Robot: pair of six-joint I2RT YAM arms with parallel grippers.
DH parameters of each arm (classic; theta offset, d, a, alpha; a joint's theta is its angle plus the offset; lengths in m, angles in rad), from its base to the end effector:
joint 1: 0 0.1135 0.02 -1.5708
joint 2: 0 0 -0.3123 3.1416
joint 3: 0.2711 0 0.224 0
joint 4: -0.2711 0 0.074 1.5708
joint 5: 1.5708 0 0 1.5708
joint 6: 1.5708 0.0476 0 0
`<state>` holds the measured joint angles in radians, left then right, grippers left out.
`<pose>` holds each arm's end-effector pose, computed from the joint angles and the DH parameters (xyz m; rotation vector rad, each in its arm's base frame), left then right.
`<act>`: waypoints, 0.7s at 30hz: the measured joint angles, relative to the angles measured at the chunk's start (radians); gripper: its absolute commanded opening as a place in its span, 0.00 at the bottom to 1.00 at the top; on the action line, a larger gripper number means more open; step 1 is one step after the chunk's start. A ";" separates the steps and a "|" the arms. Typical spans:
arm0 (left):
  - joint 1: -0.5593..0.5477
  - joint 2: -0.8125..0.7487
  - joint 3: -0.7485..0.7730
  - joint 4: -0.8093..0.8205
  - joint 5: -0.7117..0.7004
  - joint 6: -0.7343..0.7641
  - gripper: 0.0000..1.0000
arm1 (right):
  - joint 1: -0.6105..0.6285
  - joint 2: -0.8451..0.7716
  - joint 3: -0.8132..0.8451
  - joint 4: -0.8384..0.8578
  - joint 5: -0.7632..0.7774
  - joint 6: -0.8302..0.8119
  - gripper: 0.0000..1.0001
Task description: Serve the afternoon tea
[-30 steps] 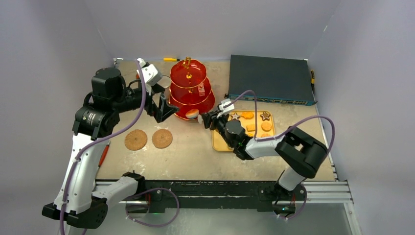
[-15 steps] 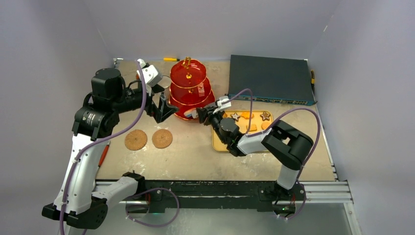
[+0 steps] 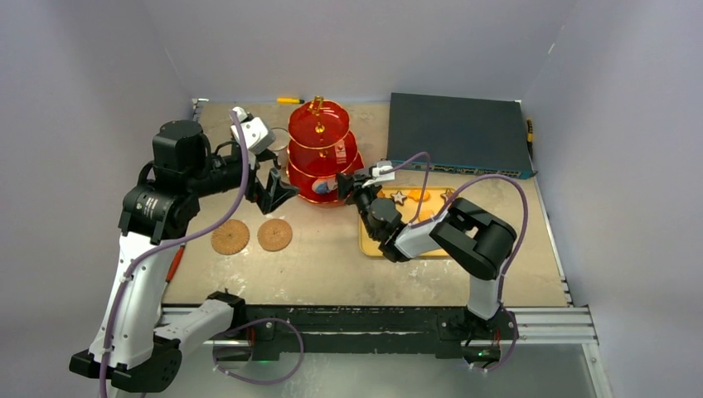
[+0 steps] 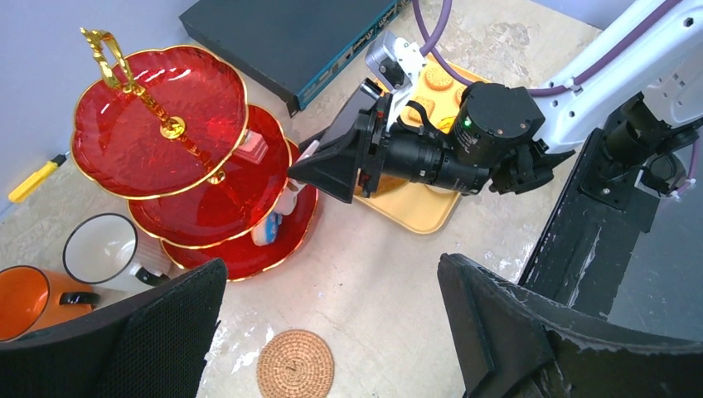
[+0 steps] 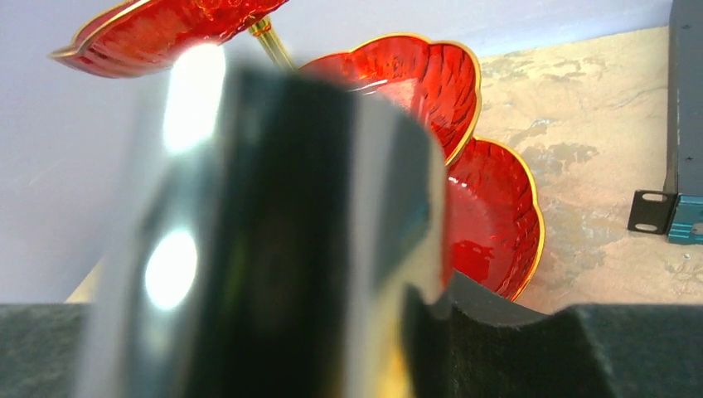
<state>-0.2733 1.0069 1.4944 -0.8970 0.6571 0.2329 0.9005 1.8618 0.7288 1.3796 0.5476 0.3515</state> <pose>0.1059 -0.0599 0.4871 0.8884 1.7354 -0.6737 0.2472 0.2719 0.2706 0.0994 1.3910 0.6876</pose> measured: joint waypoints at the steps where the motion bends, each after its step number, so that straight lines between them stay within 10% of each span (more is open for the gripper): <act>1: 0.000 0.000 -0.001 -0.003 0.000 0.003 0.99 | -0.002 0.010 0.008 0.006 0.010 0.000 0.45; 21: 0.000 -0.016 -0.041 -0.008 -0.002 0.025 0.99 | -0.005 0.059 -0.043 0.121 0.103 0.024 0.53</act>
<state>-0.2733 0.9909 1.4536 -0.9051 0.6548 0.2581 0.8955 1.9209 0.6853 1.5002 0.6510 0.3756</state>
